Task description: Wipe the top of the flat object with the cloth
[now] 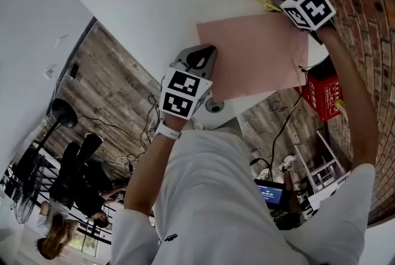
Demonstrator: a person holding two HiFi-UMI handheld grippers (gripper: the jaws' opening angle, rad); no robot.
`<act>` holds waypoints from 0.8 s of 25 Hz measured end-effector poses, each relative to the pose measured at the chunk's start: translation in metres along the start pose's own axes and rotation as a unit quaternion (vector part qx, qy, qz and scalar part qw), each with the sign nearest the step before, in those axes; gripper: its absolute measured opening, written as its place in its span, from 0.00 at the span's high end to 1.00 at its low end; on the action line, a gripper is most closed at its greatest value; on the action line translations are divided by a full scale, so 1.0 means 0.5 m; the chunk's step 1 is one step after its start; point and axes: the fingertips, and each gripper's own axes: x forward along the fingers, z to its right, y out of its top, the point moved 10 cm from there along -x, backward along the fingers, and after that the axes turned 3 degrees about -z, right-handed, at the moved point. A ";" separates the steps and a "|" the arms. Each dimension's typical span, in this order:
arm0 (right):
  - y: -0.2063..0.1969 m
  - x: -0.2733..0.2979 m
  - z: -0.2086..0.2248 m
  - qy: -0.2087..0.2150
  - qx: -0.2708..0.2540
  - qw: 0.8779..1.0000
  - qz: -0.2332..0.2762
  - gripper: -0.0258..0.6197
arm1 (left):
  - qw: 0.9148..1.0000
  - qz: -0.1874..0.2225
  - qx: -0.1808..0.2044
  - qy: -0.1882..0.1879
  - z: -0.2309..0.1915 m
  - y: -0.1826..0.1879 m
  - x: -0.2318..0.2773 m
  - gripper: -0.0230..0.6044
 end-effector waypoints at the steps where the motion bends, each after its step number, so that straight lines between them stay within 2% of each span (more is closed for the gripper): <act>1: -0.010 -0.003 0.008 -0.013 -0.002 1.000 -0.005 0.87 | 1.000 -0.002 0.003 0.000 0.001 0.001 0.000 0.94; 10: -0.087 -0.056 0.061 -0.108 0.052 0.993 0.004 0.87 | 1.000 -0.005 0.009 0.004 -0.002 0.003 -0.002 0.94; 16: -0.126 -0.138 0.033 -0.178 0.107 0.975 0.074 0.87 | 1.000 -0.004 -0.002 -0.005 -0.001 0.009 -0.010 0.94; 20: -0.155 -0.187 -0.029 -0.207 0.150 0.958 0.127 0.87 | 1.000 0.006 0.011 -0.015 0.000 0.013 -0.036 0.94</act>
